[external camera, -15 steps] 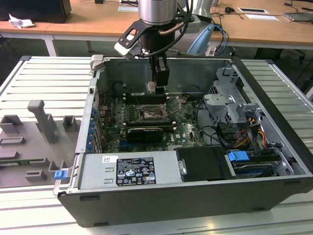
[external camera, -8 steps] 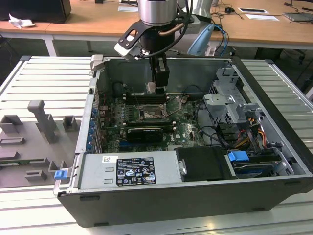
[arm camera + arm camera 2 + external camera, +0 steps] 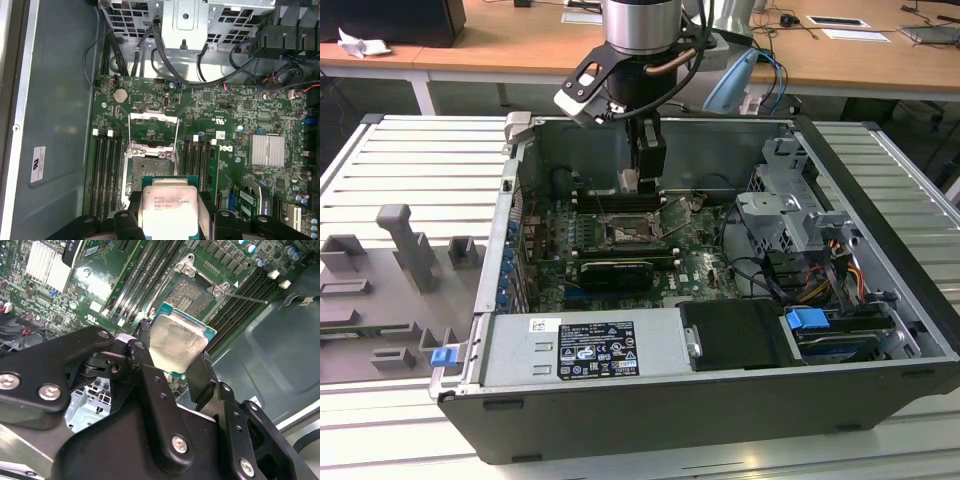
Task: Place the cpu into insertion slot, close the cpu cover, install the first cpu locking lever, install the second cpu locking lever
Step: 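Place the cpu into insertion slot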
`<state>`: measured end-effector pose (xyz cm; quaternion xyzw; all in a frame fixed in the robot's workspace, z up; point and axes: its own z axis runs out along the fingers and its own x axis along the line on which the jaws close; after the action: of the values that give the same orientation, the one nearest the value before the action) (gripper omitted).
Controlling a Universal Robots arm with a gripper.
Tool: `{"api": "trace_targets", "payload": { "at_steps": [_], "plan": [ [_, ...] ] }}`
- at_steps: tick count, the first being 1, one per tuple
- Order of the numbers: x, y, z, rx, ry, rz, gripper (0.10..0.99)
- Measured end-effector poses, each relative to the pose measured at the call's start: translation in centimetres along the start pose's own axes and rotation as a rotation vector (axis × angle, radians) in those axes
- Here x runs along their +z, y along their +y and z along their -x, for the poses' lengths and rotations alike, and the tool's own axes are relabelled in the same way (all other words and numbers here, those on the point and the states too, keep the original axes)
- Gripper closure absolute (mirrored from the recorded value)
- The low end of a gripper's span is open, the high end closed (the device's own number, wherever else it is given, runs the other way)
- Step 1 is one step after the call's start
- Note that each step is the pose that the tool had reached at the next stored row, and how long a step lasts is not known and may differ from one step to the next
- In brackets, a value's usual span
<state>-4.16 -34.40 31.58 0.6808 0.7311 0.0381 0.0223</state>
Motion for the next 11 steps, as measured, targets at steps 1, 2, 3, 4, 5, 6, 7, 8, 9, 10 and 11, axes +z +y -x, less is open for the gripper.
{"api": "trace_targets", "payload": {
  "at_steps": [1,2,3,4,5,6,7,8,9,10,11],
  "plan": [
    [0.07,-0.01,0.00,0.000,0.0000,0.000,0.557],
    [0.11,-0.01,0.00,0.000,0.0000,0.000,0.557],
    [0.17,-0.01,0.00,0.000,0.0000,0.000,0.557],
    [0.24,-0.02,0.00,0.000,0.0001,0.000,0.557],
    [0.29,-0.02,0.01,0.000,0.0001,0.000,0.557],
    [0.35,-0.03,0.01,0.000,0.0000,0.000,0.557],
    [0.40,-0.04,0.01,0.000,0.0000,0.000,0.557],
    [0.48,-0.04,0.01,0.000,0.0001,0.000,0.557],
    [0.53,-0.05,0.01,0.000,0.0000,0.000,0.557],
    [0.59,-0.05,0.01,0.000,-0.0001,0.000,0.557],
    [0.69,-0.06,0.01,0.000,0.0000,0.000,0.557]
  ]
}}
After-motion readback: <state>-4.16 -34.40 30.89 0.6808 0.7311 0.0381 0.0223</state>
